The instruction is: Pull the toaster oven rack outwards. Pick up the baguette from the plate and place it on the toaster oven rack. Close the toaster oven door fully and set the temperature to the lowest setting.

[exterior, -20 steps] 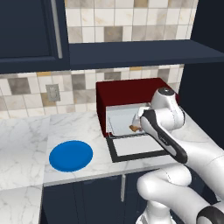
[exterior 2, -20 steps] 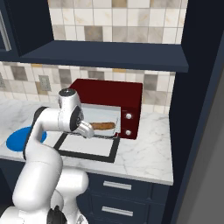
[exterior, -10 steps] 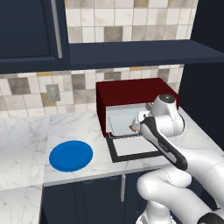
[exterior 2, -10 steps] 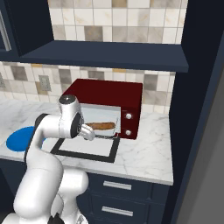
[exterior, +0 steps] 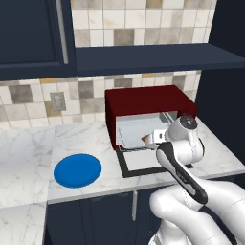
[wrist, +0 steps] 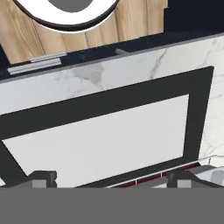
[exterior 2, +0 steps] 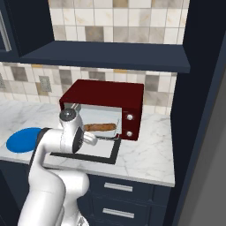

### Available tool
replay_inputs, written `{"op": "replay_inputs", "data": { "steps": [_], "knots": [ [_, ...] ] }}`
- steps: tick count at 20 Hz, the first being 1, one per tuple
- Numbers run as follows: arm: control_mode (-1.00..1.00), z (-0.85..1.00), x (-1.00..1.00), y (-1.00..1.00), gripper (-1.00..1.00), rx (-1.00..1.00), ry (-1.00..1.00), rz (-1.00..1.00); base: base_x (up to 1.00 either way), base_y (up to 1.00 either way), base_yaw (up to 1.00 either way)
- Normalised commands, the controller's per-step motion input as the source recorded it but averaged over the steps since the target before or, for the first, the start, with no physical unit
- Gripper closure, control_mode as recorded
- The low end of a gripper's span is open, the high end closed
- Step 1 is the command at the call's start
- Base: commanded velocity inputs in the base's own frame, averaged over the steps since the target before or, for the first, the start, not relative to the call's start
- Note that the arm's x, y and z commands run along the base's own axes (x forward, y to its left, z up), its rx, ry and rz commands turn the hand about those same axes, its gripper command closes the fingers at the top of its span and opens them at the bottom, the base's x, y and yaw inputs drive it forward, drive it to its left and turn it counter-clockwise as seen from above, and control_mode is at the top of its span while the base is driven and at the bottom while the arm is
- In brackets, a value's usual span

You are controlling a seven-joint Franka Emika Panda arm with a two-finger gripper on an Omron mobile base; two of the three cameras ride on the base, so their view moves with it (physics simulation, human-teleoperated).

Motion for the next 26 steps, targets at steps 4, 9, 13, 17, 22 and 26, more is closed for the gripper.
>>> {"op": "replay_inputs", "data": {
  "steps": [4, 9, 13, 17, 22, 26],
  "knots": [
    [-1.0, -0.22, 0.01, 0.08, -1.0, -0.01, -0.07, 0.15, 0.0, 0.0, 0.0],
    [-1.0, -0.31, 0.0, 0.2, -1.0, -0.06, -0.08, 0.14, 0.0, 0.0, 0.0],
    [-1.0, -0.35, 0.0, 0.3, -1.0, -0.07, -0.06, 0.1, 0.0, 0.0, 0.0],
    [-1.0, -0.34, 0.0, 0.32, -1.0, -0.05, -0.04, 0.06, 0.0, 0.0, 0.0],
    [-1.0, -0.32, 0.0, 0.29, -1.0, -0.05, 0.0, 0.03, 0.0, 0.0, 0.0],
    [-1.0, -0.33, 0.0, 0.28, -1.0, -0.06, 0.0, 0.0, 0.0, 0.0, 0.0]
  ]
}}
